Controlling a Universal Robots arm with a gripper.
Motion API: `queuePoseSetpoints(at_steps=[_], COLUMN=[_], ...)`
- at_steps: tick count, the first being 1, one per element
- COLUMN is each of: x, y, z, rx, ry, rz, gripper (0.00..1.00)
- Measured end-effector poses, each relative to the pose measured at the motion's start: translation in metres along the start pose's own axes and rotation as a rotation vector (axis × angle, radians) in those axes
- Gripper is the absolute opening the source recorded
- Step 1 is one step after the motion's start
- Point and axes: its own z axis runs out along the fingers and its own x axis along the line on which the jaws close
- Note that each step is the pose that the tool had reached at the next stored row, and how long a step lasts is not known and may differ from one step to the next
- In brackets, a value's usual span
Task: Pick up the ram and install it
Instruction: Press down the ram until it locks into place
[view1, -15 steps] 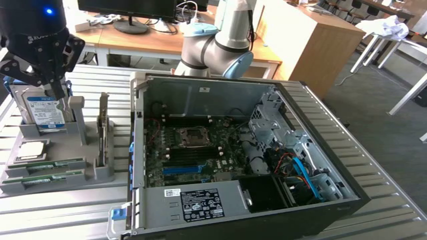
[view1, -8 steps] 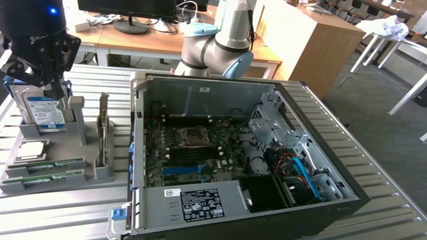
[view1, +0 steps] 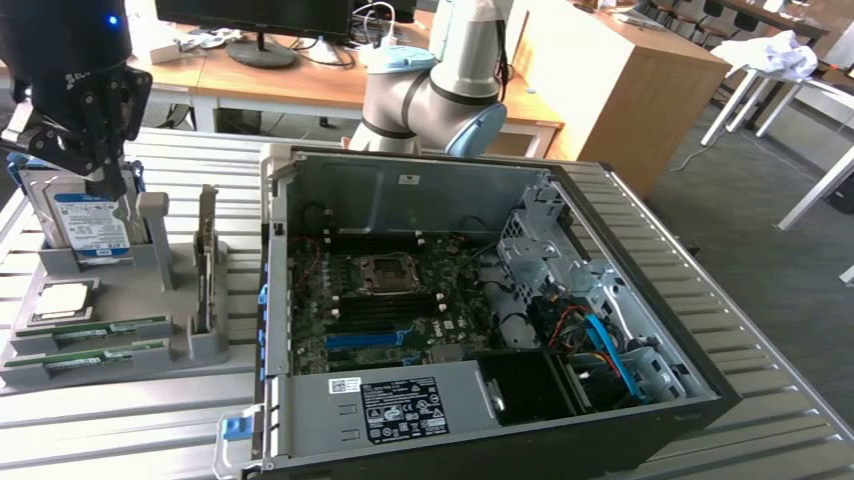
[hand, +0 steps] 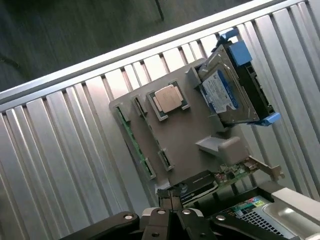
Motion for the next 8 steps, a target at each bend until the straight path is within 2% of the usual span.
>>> queuePoseSetpoints(at_steps=[8], x=[0.0000], y=[0.0000], z=[0.0003], rx=[-0.0050], ry=[0.0063], rz=[-0.145], gripper=[0.10])
